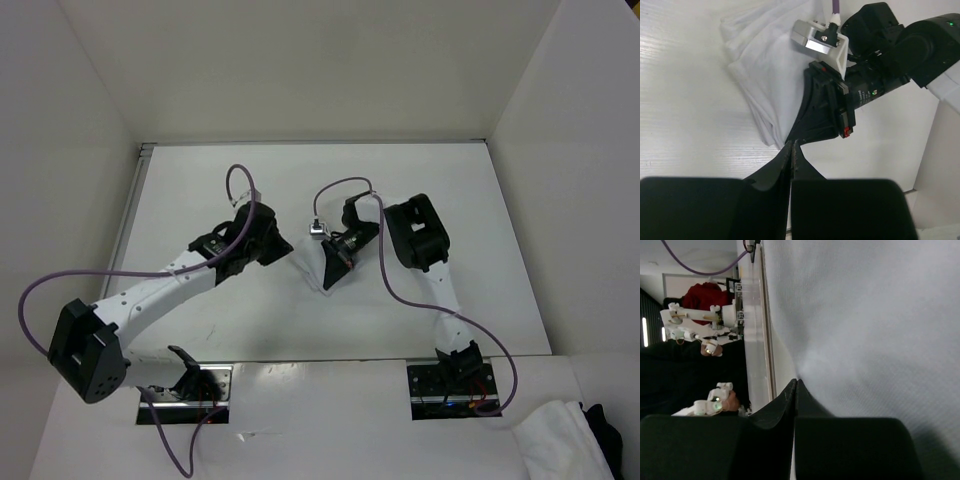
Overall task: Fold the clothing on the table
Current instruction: Fold the skirt
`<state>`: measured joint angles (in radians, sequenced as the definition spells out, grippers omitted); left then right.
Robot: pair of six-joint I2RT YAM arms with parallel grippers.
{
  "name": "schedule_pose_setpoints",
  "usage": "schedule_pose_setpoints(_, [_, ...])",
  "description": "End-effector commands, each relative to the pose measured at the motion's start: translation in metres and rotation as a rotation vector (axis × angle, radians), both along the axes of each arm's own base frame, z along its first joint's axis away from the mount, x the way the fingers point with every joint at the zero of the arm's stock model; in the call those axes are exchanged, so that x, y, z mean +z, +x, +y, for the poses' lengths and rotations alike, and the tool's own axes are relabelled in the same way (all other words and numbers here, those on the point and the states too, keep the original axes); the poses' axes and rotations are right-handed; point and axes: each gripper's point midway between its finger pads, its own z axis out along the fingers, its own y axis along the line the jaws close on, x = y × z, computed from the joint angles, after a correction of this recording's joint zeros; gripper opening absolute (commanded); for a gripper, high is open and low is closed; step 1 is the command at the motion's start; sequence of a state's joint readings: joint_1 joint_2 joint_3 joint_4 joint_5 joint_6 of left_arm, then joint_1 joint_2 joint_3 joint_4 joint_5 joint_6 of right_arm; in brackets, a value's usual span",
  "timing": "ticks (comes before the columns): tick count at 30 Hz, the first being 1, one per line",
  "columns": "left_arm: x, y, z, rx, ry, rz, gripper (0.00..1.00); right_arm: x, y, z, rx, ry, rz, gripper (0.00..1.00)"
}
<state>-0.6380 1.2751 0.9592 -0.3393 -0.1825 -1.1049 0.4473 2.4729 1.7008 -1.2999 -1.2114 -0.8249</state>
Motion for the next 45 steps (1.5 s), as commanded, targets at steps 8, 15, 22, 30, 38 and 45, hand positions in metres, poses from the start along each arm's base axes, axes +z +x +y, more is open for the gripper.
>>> schedule_pose_setpoints(8, [-0.021, 0.021, -0.034, -0.110, -0.007, 0.017, 0.00, 0.094, 0.038, -0.025, -0.147, 0.228, -0.248, 0.00])
schedule_pose_setpoints(15, [-0.066, 0.038, -0.065, -0.211, 0.044, 0.101, 0.00, 0.135, 0.071, -0.057, -0.293, 0.255, -0.296, 0.00])
schedule_pose_setpoints(22, [-0.108, 0.028, -0.059, -0.191, 0.083, 0.209, 0.00, 0.126, 0.066, -0.064, -0.290, 0.211, -0.290, 0.00])
schedule_pose_setpoints(30, [-0.106, 0.021, -0.055, -0.258, -0.092, 0.097, 0.00, 0.111, 0.062, -0.074, -0.277, 0.133, -0.282, 0.00])
schedule_pose_setpoints(38, [-0.121, 0.024, -0.062, -0.403, -0.161, 0.107, 0.00, 0.118, 0.064, -0.081, -0.302, 0.102, -0.280, 0.00])
schedule_pose_setpoints(45, [0.015, 0.062, -0.059, -0.405, -0.125, -0.153, 0.01, 0.130, 0.084, -0.091, -0.304, 0.033, -0.402, 0.41])
